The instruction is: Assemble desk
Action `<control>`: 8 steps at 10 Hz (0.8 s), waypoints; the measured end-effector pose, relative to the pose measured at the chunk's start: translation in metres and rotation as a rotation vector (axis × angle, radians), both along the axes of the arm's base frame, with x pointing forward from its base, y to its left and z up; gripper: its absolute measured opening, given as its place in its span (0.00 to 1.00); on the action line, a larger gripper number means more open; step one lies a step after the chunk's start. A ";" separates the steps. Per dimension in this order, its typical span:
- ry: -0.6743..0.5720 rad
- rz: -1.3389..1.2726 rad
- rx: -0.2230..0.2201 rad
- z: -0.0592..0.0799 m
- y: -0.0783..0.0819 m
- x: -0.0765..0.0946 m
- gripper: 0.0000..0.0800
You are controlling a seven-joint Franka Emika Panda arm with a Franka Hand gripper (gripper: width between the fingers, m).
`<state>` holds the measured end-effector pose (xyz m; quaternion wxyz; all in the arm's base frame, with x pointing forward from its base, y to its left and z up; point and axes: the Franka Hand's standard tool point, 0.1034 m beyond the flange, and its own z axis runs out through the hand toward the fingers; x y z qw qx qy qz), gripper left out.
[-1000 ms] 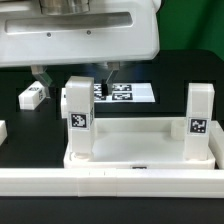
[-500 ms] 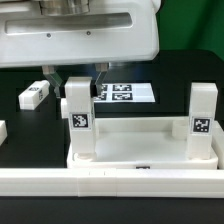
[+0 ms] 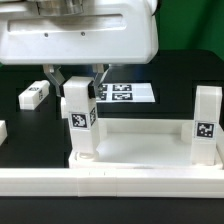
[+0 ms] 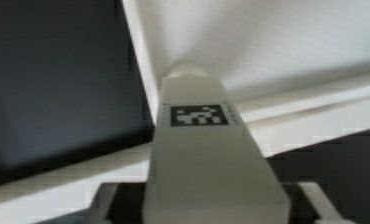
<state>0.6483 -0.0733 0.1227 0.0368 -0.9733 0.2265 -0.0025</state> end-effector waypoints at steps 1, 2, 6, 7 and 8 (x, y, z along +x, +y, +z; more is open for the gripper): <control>-0.008 -0.092 -0.002 0.000 0.001 0.001 0.36; -0.013 -0.167 -0.003 0.000 0.001 0.002 0.36; -0.004 -0.555 -0.003 0.001 0.004 0.004 0.36; 0.002 -0.624 -0.004 0.001 0.004 0.004 0.36; 0.007 -0.676 -0.002 0.001 0.003 0.004 0.36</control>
Offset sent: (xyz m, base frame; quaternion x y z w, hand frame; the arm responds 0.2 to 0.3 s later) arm -0.0060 0.0120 -0.0120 0.0012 0.0029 0.2225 0.9749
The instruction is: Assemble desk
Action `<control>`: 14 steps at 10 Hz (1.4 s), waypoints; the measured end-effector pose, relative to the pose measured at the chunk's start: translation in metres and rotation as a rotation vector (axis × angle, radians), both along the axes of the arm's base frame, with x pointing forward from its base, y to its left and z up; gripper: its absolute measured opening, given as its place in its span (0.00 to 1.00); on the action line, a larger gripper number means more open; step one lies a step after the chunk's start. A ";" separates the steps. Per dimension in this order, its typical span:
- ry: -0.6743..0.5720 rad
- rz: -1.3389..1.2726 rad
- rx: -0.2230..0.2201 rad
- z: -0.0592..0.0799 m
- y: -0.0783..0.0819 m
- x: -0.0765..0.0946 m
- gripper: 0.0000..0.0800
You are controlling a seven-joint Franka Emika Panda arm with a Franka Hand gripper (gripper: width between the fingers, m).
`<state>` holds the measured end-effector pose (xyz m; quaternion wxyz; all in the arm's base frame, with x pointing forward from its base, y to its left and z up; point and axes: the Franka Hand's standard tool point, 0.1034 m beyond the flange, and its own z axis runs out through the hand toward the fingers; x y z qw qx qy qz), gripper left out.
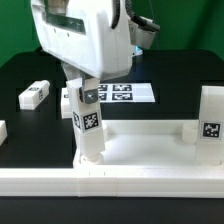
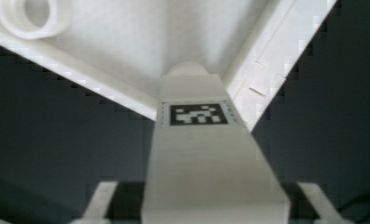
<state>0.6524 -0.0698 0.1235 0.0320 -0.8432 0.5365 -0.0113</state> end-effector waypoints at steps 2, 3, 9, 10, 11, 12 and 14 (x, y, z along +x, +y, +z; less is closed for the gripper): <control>0.004 -0.087 0.005 0.000 -0.001 0.000 0.36; 0.003 -0.059 0.003 0.000 0.000 0.000 0.36; -0.010 0.492 -0.027 -0.001 0.002 -0.002 0.81; -0.015 0.607 -0.033 -0.001 -0.001 -0.002 0.81; -0.018 0.682 -0.037 -0.001 -0.003 -0.002 0.81; -0.020 0.737 -0.041 -0.001 -0.006 -0.003 0.81; -0.027 0.908 -0.050 -0.001 -0.012 -0.003 0.81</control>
Offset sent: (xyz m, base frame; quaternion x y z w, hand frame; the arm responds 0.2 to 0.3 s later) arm -0.0003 -0.0021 0.0027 -0.0359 -0.0180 -0.1528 0.9874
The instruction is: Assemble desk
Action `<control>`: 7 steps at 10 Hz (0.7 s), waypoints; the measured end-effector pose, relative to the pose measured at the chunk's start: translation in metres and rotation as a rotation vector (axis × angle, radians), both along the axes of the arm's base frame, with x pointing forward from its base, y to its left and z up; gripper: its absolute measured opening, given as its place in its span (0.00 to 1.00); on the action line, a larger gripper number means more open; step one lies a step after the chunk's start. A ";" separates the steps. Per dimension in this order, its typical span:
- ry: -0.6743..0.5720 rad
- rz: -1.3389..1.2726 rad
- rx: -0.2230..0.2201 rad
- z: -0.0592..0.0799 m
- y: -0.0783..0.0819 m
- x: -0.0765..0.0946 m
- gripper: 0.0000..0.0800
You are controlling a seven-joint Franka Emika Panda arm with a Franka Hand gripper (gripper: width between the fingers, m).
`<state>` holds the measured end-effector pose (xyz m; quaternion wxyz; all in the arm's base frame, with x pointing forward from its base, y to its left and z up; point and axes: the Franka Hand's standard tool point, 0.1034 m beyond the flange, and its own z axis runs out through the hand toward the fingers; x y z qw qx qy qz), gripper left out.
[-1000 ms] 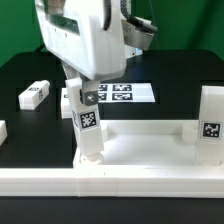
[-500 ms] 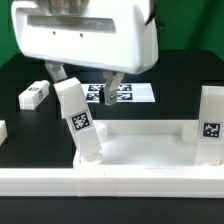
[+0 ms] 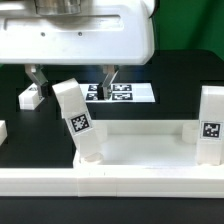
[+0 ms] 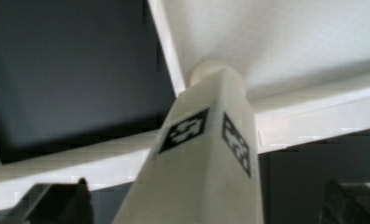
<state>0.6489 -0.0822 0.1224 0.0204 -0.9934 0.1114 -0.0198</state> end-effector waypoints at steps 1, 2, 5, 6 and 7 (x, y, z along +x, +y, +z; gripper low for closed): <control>-0.002 0.065 -0.003 0.000 -0.001 0.000 0.81; -0.004 0.118 -0.007 0.000 -0.001 0.000 0.81; -0.011 0.299 -0.017 0.001 0.001 0.001 0.81; -0.012 0.328 -0.017 0.001 0.002 0.002 0.81; -0.012 0.324 -0.017 0.001 0.001 0.001 0.66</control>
Offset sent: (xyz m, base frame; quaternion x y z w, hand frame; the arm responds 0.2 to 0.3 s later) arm 0.0035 0.0055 0.0050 -0.0007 -0.0035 -0.1859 0.9826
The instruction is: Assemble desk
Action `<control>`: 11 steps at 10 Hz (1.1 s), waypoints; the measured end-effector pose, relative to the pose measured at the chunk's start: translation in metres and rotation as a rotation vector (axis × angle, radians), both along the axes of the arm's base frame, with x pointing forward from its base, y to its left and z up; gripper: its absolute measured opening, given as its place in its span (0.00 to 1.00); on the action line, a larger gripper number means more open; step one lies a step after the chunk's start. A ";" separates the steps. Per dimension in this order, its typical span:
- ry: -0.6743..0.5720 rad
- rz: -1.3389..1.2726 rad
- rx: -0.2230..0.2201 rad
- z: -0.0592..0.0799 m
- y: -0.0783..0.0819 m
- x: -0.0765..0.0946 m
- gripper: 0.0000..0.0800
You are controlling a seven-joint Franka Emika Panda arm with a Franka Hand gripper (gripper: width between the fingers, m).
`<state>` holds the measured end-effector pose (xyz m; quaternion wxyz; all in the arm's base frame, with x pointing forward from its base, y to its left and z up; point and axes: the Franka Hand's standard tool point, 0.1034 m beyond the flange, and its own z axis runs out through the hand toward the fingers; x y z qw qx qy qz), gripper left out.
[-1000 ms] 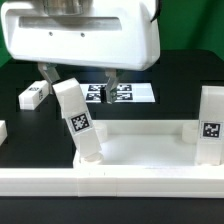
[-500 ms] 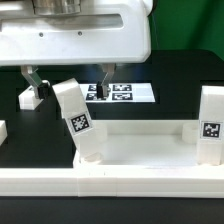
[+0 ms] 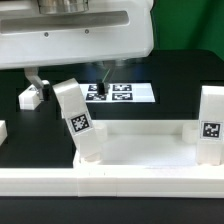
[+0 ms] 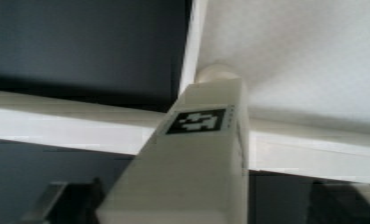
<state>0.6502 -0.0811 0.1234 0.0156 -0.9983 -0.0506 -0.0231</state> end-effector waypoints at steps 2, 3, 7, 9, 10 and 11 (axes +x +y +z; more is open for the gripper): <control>-0.002 0.001 -0.001 0.000 0.000 0.000 0.36; -0.001 0.000 0.000 0.000 0.000 0.000 0.36; 0.003 -0.136 0.007 0.000 0.000 0.000 0.36; -0.004 -0.298 0.014 -0.001 -0.001 0.001 0.36; -0.009 -0.406 0.018 -0.001 0.000 0.002 0.36; -0.015 -0.495 0.022 -0.001 0.001 0.003 0.36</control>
Offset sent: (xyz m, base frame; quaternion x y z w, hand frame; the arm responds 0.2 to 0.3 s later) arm 0.0000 0.0000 0.0000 0.0000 0.0000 0.0000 1.0000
